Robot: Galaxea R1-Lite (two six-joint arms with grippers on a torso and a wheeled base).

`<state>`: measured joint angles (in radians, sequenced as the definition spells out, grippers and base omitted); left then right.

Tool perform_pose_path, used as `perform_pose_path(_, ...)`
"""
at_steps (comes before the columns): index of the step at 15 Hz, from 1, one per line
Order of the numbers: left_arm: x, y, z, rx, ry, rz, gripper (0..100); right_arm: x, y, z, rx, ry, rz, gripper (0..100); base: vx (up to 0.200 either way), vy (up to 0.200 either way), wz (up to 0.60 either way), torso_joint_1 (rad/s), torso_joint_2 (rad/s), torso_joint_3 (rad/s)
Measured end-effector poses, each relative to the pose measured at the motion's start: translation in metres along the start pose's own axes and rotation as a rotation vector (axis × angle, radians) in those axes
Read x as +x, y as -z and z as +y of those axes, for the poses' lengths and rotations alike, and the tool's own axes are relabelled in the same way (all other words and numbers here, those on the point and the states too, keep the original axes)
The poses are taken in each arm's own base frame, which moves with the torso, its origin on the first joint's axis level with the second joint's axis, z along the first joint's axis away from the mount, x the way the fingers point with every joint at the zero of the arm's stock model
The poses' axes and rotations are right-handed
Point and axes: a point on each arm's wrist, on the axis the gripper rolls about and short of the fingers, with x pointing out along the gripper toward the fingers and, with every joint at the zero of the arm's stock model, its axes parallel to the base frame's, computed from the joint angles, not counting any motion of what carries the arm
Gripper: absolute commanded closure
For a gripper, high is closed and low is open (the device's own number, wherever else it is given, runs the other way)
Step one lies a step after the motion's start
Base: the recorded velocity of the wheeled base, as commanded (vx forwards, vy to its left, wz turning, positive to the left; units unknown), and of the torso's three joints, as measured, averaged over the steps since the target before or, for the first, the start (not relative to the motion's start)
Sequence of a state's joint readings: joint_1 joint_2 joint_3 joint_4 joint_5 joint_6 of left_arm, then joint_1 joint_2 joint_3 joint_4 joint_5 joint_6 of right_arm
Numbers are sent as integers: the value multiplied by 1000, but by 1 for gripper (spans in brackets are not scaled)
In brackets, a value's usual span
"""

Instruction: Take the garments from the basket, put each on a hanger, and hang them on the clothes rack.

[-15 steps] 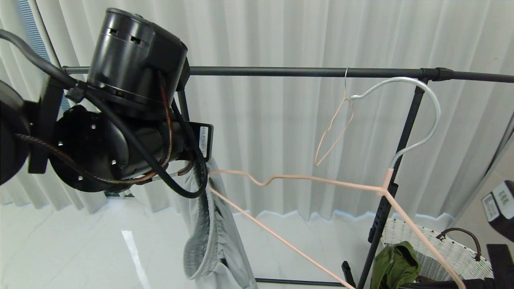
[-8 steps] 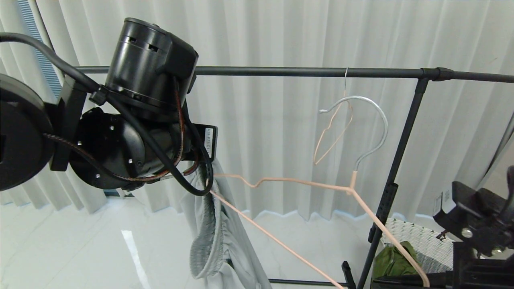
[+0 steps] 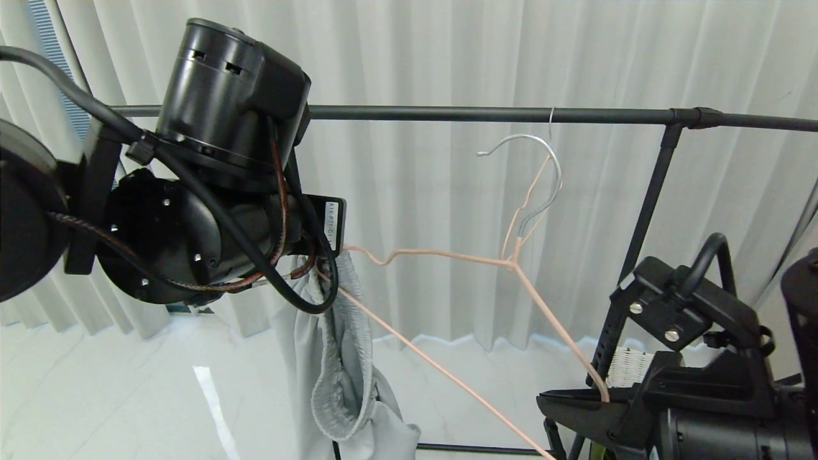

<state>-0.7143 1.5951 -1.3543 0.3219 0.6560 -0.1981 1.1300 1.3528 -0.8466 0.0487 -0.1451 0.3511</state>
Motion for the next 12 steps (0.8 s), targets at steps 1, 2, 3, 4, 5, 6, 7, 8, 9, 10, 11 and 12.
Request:
perform_pose_path(1, -3, 0, -2, -3, 13, -5, 100, 5, -2, 1, 1, 0, -3, 100, 0, 0, 0, 0, 0, 0)
perform_pose_path(2, -7, 0, -5, -11, 27, -9, 100, 11, -3, 2, 1, 2, -1, 100, 0, 0, 0, 0, 0, 0)
perform_pose_path(3, -10, 0, -7, -14, 38, -13, 100, 16, -4, 3, 1, 3, 3, 100, 0, 0, 0, 0, 0, 0)
perform_pose_path(4, -13, 0, -8, -21, 51, -19, 100, 22, -6, 5, 1, 4, 4, 100, 0, 0, 0, 0, 0, 0)
perform_pose_path(5, -18, 0, -10, -27, 66, -25, 100, 27, -8, 7, 3, 3, 2, 100, 0, 0, 0, 0, 0, 0)
perform_pose_path(6, -23, 1, -13, -29, 84, -31, 100, 33, -10, 8, 5, 2, -1, 100, 0, 0, 0, 0, 0, 0)
perform_pose_path(7, -29, 1, -15, -32, 106, -39, 100, 39, -11, 10, 7, 4, 5, 100, 0, 0, 0, 0, 0, 0)
perform_pose_path(8, -34, 1, -18, -32, 126, -46, 100, 44, -11, 10, 6, 6, 13, 100, 0, 0, 0, 0, 0, 0)
perform_pose_path(9, -39, 1, -19, -31, 142, -52, 100, 48, -10, 11, 7, 8, 22, 100, 0, 0, 0, 0, 0, 0)
perform_pose_path(10, -44, 0, -20, -30, 165, -59, 100, 52, -10, 12, 11, 11, 31, 100, 0, 0, 0, 0, 0, 0)
perform_pose_path(11, -50, 1, -22, -27, 194, -64, 100, 55, -10, 12, 14, 11, 34, 100, 0, 0, 0, 0, 0, 0)
perform_pose_path(12, -56, 1, -24, -23, 226, -68, 100, 58, -11, 14, 23, 5, 20, 100, 0, 0, 0, 0, 0, 0)
